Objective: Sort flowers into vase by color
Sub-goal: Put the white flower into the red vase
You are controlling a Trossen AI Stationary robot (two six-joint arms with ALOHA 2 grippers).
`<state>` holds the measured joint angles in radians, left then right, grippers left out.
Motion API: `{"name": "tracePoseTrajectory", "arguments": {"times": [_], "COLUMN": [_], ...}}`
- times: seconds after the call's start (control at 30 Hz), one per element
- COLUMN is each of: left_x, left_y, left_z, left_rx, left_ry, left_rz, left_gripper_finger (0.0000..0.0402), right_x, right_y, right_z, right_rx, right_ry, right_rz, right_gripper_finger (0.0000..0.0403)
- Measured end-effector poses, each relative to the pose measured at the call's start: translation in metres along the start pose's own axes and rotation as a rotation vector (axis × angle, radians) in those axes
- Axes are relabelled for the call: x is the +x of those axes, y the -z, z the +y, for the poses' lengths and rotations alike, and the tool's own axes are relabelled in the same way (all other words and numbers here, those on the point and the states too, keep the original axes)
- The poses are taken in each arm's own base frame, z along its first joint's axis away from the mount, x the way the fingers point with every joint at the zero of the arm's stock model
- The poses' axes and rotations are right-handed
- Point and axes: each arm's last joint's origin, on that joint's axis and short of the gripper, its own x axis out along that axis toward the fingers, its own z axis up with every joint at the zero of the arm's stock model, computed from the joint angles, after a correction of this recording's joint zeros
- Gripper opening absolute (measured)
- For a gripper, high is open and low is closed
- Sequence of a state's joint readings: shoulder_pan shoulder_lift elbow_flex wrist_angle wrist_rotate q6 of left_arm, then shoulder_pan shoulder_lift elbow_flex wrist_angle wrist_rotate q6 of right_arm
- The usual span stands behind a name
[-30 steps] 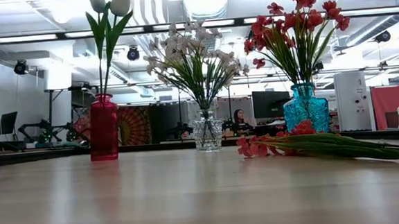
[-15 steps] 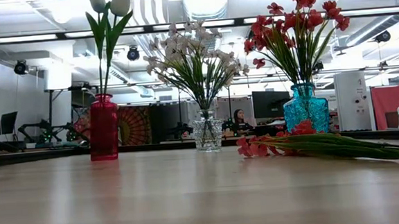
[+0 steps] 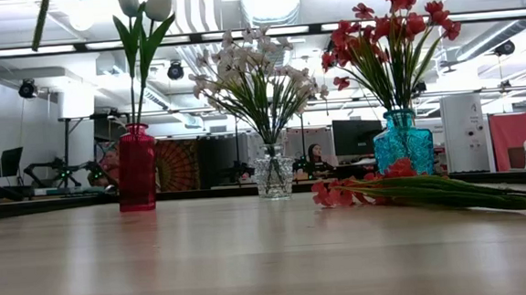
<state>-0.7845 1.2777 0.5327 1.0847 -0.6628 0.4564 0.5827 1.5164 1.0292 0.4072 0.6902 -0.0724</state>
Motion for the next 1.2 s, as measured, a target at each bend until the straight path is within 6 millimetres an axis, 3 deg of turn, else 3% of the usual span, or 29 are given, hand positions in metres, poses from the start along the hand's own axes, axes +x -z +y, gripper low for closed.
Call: {"name": "tracePoseTrajectory", "arguments": {"times": [0.13, 0.3, 0.4, 0.6, 0.77, 1.0, 1.2], "left_x": [0.004, 0.007, 0.009, 0.012, 0.003, -0.028, -0.056], "left_y": [0.011, 0.017, 0.023, 0.006, -0.007, -0.032, -0.026], "left_z": [-0.008, -0.011, -0.015, -0.009, 0.009, 0.048, 0.08], "left_rx": [0.033, 0.071, 0.155, 0.162, 0.23, 0.198, 0.173], "left_ry": [-0.031, -0.114, -0.113, -0.177, -0.292, -0.33, -0.371], "left_rz": [-0.049, -0.158, -0.134, -0.163, -0.117, -0.251, -0.323], "left_gripper_finger": [0.0, 0.0, 0.0, 0.0, 0.0, 0.0, 0.0], "right_x": [0.019, 0.048, 0.06, 0.065, 0.063, 0.063, 0.064], "right_y": [0.006, 0.018, 0.022, 0.019, 0.017, 0.023, 0.023], "right_z": [-0.005, -0.01, -0.01, -0.007, -0.007, -0.007, -0.007], "right_rx": [0.027, 0.046, 0.048, 0.02, 0.01, 0.007, 0.006], "right_ry": [-0.07, -0.075, -0.057, -0.059, -0.06, -0.066, -0.064], "right_rz": [-0.094, -0.074, -0.064, -0.055, -0.053, -0.008, -0.008], "right_gripper_finger": [0.0244, 0.0244, 0.0244, 0.0244, 0.0244, 0.0244, 0.0244]}}
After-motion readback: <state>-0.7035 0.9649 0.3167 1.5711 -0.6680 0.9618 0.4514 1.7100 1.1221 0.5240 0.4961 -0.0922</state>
